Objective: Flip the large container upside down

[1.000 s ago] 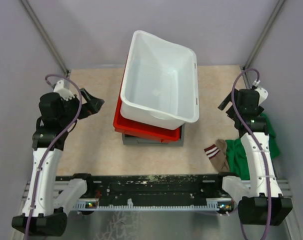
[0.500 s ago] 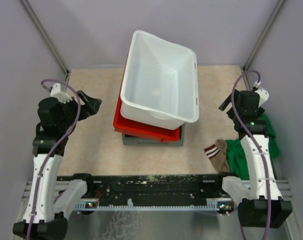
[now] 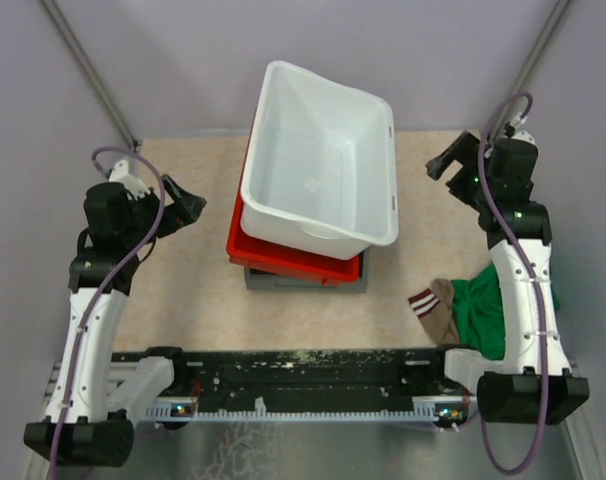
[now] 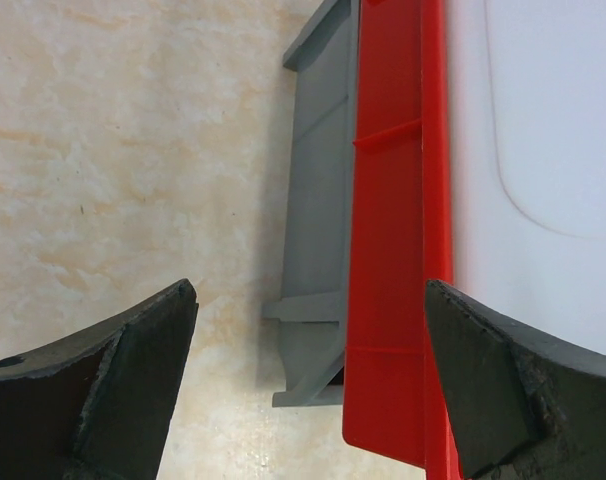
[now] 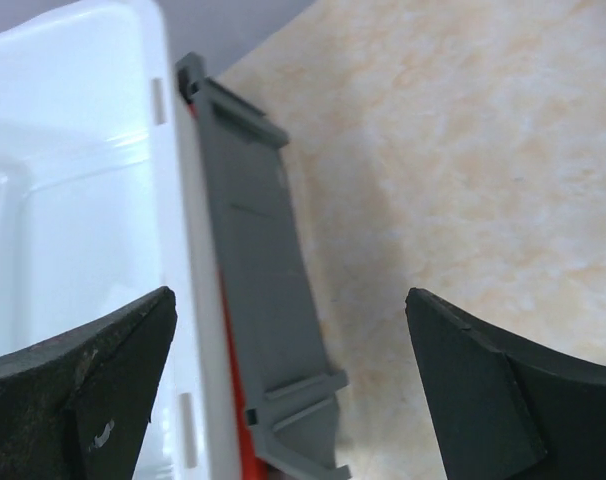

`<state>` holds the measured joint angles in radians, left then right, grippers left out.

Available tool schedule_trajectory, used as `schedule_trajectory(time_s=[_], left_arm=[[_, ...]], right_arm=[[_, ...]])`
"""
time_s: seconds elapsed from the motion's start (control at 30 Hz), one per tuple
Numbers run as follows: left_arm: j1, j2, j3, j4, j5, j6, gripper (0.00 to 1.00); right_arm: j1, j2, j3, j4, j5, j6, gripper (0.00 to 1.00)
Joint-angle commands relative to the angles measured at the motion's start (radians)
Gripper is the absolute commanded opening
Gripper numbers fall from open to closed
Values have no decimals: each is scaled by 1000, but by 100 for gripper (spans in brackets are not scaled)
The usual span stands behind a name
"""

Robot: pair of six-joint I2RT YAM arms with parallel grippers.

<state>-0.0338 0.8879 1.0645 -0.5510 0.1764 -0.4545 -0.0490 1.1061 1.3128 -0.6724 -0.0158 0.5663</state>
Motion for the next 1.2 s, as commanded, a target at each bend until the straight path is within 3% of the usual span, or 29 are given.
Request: schedule_trajectory(time_s=[0.0,0.13,0.3,0.47,0.63,0.8,1.17], left_arm=[[-1,4,36,-3,63,27,100],[-1,15,30,8,98,27,100],[0,16,37,5,100,26,100],[0,14,29,2,108,19,100],[-1,14,20,8,136,0,100],[-1,14,20,7,138,-2,100],[-2,59,86,-33,116,21,100]], right_arm=[[14,43,79,83,-240,62,98],[121,144,163,46,-249,46,98],[159,242,199,3,-293,25,98],[248,342,255,-112,-224,-57,98],[298,371,281,-139,-174,-74,61],[299,373,381,-194,-141,-83,0],[270,452,931,-410,-52,-103,0]])
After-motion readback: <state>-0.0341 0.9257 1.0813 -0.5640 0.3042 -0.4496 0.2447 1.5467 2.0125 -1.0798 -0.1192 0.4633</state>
